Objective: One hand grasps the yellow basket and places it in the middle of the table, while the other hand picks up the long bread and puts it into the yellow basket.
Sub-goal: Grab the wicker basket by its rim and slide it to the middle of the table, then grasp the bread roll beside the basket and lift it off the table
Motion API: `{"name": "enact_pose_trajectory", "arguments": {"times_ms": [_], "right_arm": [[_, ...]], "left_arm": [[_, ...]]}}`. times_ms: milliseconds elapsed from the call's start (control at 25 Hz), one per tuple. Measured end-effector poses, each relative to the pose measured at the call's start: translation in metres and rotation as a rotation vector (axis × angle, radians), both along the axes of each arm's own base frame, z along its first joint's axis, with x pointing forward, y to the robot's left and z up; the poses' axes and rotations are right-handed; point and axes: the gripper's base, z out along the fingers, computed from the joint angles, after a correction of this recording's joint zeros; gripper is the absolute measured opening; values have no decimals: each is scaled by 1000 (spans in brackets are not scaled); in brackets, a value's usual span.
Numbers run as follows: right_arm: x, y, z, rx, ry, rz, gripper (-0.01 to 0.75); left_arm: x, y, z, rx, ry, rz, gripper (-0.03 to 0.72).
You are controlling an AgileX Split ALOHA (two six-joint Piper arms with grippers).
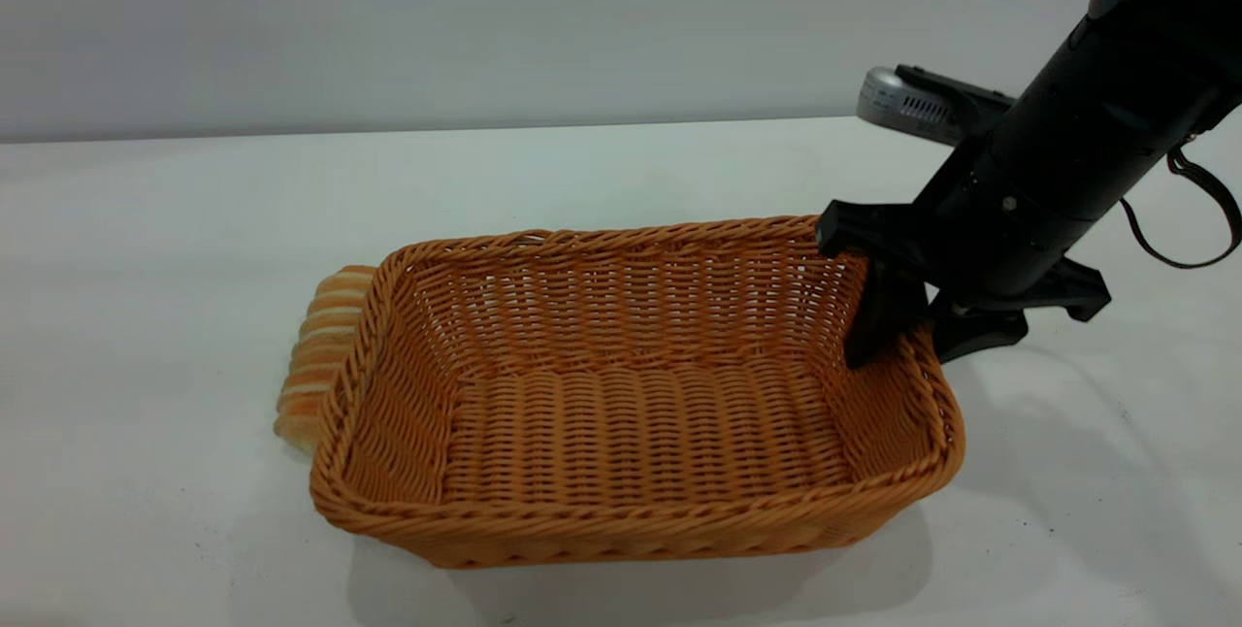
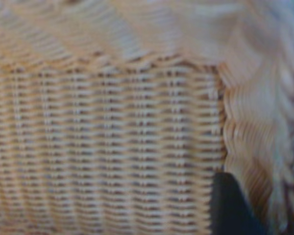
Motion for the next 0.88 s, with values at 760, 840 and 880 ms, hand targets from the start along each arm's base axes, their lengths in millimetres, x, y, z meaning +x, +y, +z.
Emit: {"name": "enact_pose_trajectory", "arguments": {"times_ms": [760, 840, 880], "right_arm": [[-17, -7, 148, -51, -453, 269, 587], [-28, -8, 167, -44, -485, 312, 587], [-32, -8, 174, -43, -498, 330, 587]], "left_arm": [[42, -7, -33, -11, 88, 43, 490], [53, -9, -42, -21, 99, 54, 490], [59, -11, -48, -29, 104, 60, 490]]}}
